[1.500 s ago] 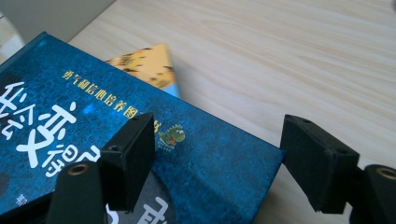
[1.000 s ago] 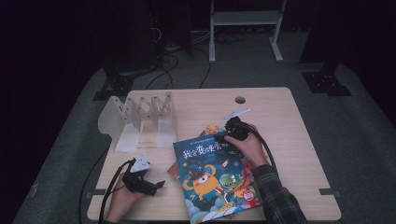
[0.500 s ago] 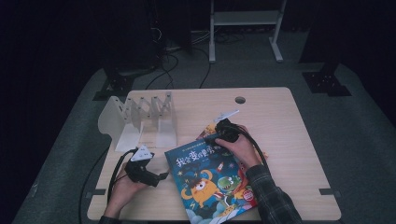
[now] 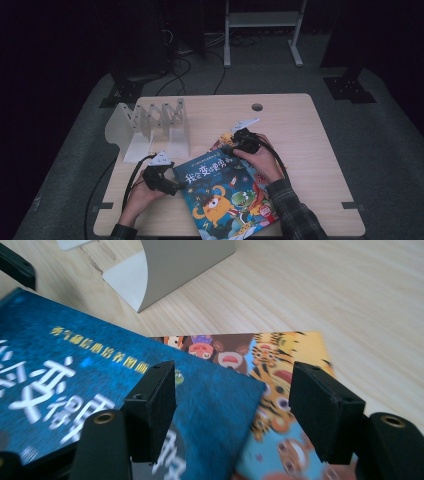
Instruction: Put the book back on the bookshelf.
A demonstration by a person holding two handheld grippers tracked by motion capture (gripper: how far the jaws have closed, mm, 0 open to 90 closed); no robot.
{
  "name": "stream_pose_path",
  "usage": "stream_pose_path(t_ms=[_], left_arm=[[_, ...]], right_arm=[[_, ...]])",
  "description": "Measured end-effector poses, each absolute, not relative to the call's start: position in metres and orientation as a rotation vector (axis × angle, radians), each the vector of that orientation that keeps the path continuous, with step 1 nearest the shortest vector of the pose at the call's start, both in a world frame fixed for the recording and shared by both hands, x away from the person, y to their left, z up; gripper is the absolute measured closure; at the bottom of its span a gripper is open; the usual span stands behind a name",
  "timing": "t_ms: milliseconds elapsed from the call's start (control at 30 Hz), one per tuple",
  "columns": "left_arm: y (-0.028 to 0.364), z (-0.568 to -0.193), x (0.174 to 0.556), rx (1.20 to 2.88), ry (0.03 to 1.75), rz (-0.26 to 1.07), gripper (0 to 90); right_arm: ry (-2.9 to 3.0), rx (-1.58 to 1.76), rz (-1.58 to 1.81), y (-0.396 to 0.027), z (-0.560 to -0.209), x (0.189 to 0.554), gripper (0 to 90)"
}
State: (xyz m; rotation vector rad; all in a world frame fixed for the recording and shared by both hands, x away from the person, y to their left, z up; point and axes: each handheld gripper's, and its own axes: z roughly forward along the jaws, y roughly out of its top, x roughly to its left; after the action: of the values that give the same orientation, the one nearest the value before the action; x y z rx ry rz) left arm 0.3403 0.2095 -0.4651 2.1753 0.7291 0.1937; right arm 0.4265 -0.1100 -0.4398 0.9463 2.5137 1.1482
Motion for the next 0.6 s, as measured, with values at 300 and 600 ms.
stream_pose_path(t_ms=[300,600], left_arm=[[0.203,-0.466,0.342,2.184,0.727,0.16,0.0],[0.203,-0.466,0.342,2.181,0.734,0.163,0.0]], right_arm=[[2.474,0.975,1.202,-0.157,-0.435,0.385,33.1],[2.442,1.023,1.19,-0.198,-0.445,0.347,32.0]])
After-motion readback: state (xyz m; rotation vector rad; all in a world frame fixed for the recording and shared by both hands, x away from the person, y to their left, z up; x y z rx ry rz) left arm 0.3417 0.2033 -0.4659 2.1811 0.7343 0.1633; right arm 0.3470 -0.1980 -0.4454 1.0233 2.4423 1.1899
